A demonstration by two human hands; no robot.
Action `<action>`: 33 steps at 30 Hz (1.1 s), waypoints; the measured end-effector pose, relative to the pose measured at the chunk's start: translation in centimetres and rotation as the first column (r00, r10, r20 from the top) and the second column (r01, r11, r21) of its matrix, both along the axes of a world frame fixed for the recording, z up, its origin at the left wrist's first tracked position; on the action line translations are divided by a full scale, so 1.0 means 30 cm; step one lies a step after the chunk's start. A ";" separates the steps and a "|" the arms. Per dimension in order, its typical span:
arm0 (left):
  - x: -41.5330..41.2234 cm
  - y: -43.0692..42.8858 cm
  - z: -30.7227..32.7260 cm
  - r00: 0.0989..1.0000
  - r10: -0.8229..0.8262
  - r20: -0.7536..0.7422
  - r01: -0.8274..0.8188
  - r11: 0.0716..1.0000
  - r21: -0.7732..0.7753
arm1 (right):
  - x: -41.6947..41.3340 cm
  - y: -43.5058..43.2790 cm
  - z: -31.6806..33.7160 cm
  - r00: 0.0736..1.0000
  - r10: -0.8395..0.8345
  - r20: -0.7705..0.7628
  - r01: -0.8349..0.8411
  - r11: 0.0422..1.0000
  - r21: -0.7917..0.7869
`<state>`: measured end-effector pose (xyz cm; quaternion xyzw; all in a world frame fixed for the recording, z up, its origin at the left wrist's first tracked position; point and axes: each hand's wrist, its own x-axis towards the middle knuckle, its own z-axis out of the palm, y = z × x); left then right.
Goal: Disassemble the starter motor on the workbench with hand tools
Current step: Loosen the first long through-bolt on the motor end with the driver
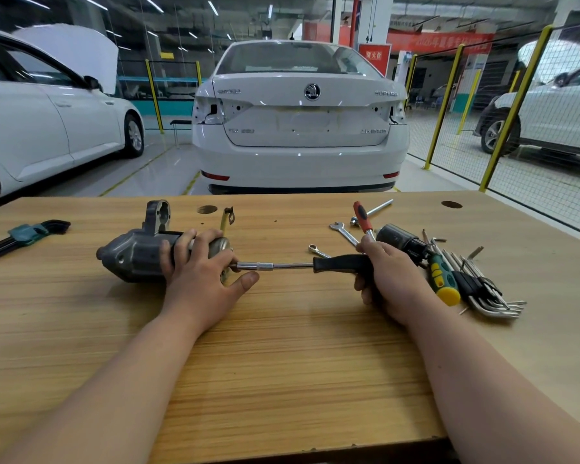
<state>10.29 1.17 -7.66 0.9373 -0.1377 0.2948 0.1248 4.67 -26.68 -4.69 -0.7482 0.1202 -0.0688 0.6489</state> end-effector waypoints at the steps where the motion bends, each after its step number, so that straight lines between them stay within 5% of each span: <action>1: 0.003 0.000 -0.001 1.000 0.001 0.002 -0.001 1.000 0.006 | 0.001 0.001 -0.001 1.000 -0.011 -0.006 0.011 1.000 0.002; 14: -0.010 0.001 0.006 0.999 -0.039 0.025 0.040 0.997 -0.068 | -0.009 -0.021 0.001 0.991 0.131 0.033 -0.135 0.939 0.315; 19: -0.005 -0.002 0.009 1.000 -0.018 0.024 0.019 0.999 -0.043 | -0.015 -0.006 0.000 0.988 0.131 0.076 -0.147 0.955 0.257; 24: 0.001 -0.004 0.006 1.000 -0.011 0.020 0.011 1.000 -0.025 | -0.012 0.013 -0.001 1.000 0.003 0.031 0.000 0.997 -0.078; 33: -0.006 -0.006 0.009 1.000 -0.006 0.016 0.006 1.000 0.014 | -0.021 0.011 0.002 0.998 0.008 0.068 -0.012 0.998 0.062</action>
